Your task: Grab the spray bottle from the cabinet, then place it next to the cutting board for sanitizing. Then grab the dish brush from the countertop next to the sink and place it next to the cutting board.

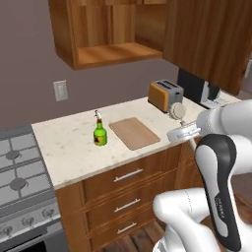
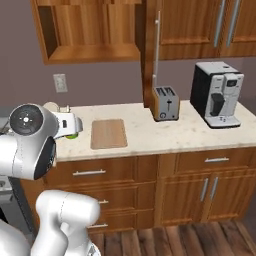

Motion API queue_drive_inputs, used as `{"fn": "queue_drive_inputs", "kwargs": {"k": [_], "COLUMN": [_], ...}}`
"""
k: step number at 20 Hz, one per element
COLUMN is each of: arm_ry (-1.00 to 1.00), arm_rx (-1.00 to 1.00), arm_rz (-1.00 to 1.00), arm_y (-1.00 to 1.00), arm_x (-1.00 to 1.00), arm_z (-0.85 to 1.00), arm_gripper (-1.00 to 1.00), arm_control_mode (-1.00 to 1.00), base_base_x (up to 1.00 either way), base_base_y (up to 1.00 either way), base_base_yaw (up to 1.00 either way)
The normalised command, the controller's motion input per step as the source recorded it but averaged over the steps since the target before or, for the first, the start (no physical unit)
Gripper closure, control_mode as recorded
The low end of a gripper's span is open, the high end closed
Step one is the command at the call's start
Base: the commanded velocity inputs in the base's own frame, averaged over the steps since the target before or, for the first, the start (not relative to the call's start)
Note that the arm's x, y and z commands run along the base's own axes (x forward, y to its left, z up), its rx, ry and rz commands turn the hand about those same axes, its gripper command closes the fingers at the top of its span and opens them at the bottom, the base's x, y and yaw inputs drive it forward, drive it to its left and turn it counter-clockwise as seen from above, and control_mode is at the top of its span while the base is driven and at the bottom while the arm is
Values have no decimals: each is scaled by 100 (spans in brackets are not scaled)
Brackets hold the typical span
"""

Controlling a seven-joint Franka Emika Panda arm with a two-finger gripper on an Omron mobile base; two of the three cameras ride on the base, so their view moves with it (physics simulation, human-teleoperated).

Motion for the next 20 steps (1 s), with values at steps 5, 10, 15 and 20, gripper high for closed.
{"fn": "queue_drive_inputs", "kwargs": {"k": [5,10,15,20], "arm_ry": [0,0,0,0], "arm_rx": [0,0,0,0], "arm_rz": [0,0,0,0], "arm_y": [0,0,0,0], "arm_x": [0,0,0,0], "arm_z": [0,0,0,0], "arm_gripper": [100,100,100,100], "arm_control_mode": [100,100,100,100], "base_base_x": [57,21,0,7], "base_base_y": [1,0,-43,-16], "base_base_yaw": [0,-8,-14,-8]}}
